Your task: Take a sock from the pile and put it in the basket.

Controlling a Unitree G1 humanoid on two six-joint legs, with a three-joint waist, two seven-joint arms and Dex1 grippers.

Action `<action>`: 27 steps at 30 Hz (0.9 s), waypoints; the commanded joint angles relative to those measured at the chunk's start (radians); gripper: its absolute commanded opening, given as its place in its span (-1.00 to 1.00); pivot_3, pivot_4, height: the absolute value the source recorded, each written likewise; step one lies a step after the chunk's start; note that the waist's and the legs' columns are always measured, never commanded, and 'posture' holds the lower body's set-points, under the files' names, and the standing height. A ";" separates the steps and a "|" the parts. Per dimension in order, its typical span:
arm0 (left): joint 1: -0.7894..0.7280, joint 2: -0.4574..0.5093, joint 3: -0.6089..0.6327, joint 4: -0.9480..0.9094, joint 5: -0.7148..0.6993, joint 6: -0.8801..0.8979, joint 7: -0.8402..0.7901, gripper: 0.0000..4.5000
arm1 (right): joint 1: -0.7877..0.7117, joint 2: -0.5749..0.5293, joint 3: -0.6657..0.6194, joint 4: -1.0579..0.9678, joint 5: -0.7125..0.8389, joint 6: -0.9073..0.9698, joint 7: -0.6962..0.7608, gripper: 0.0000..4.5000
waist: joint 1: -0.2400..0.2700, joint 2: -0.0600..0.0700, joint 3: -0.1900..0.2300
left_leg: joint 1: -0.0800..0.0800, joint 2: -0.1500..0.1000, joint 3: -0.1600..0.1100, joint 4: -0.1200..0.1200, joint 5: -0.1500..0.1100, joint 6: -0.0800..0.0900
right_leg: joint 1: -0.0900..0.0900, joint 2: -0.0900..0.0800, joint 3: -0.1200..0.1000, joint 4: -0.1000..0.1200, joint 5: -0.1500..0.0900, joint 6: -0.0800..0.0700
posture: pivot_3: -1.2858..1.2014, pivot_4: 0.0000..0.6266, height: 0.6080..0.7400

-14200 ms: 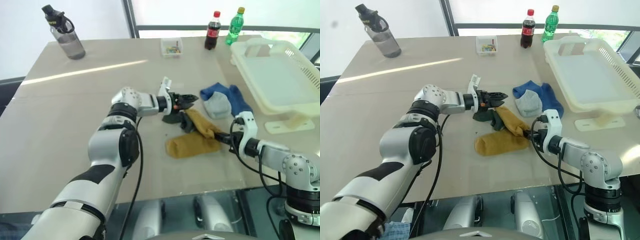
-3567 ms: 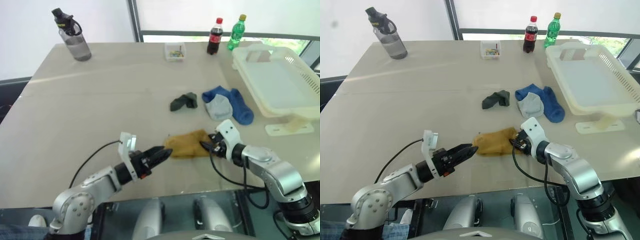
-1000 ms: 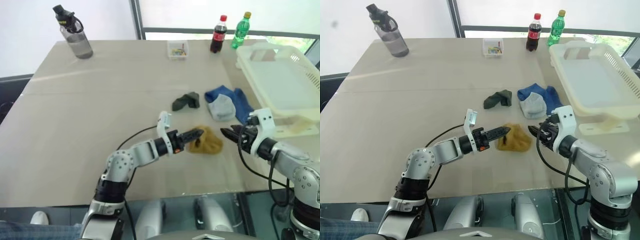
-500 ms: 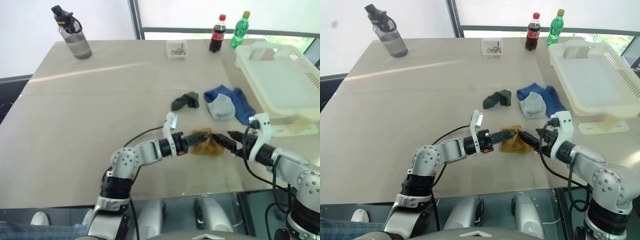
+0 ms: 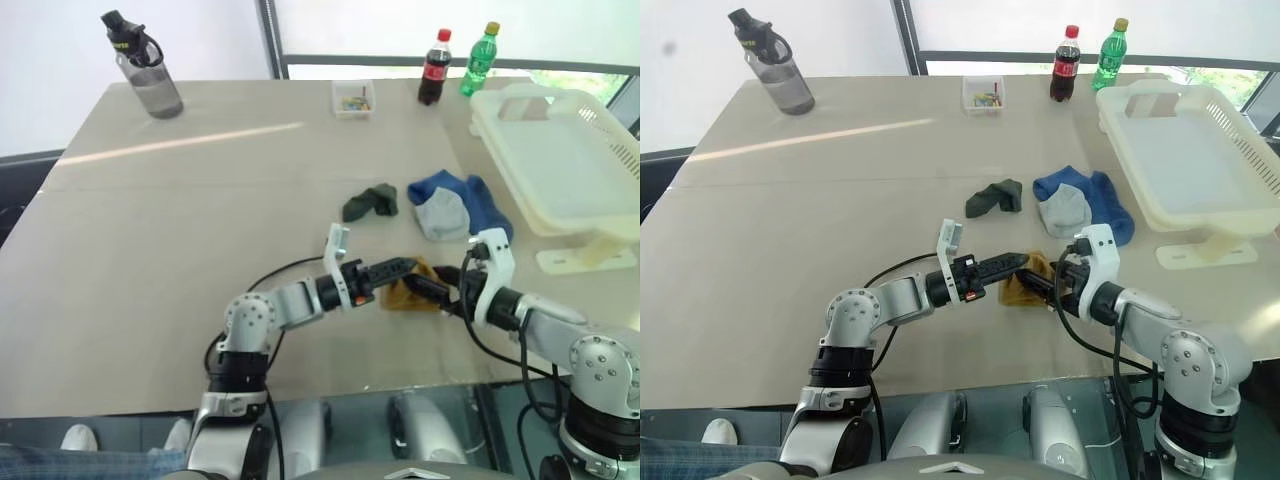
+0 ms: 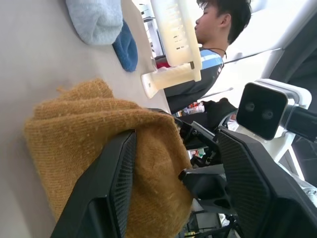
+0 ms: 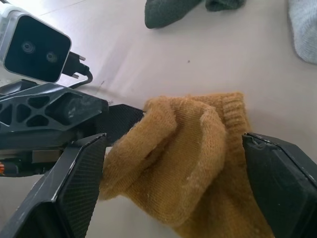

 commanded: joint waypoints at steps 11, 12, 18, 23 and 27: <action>-0.001 -0.010 0.048 -0.036 -0.046 0.014 -0.065 0.22 | 0.024 -0.160 0.235 0.055 -0.210 -0.082 -0.039 0.97 | 0.000 0.000 0.000 | 0.000 0.000 0.000 0.000 0.000 0.000 | 0.000 0.000 0.000 0.000 0.000 0.000 | 0.03 -0.52 1.00; 0.005 -0.002 0.049 -0.050 -0.049 0.016 -0.081 0.22 | 0.028 -0.161 0.248 0.060 -0.212 -0.081 -0.038 0.97 | 0.000 -0.001 0.000 | 0.001 0.000 0.000 0.000 0.000 0.000 | 0.000 0.000 0.000 0.000 0.000 0.001 | 0.03 -0.52 1.00; 0.059 0.104 -0.022 -0.218 0.030 -0.026 -0.203 0.22 | 0.034 -0.141 0.255 0.082 -0.197 -0.051 -0.021 0.97 | -0.002 -0.001 -0.001 | 0.002 0.001 0.000 0.000 0.000 0.000 | 0.001 0.000 0.000 0.000 -0.002 0.002 | 0.03 -0.52 1.00; 0.058 0.169 -0.050 -0.306 0.151 -0.144 -0.234 0.22 | 0.026 -0.130 0.264 0.101 -0.189 -0.039 0.005 0.97 | 0.000 -0.002 -0.002 | 0.003 0.001 0.000 0.000 0.000 0.000 | 0.001 0.000 0.001 0.000 -0.001 0.002 | 0.03 -0.52 1.00; 0.076 0.224 -0.066 -0.362 0.225 -0.203 -0.254 0.22 | 0.017 -0.138 0.285 0.123 -0.201 -0.054 0.028 0.97 | -0.005 -0.003 -0.002 | 0.003 0.001 0.000 0.000 0.000 0.000 | 0.001 0.000 0.001 0.000 -0.001 0.002 | 0.03 -0.52 1.00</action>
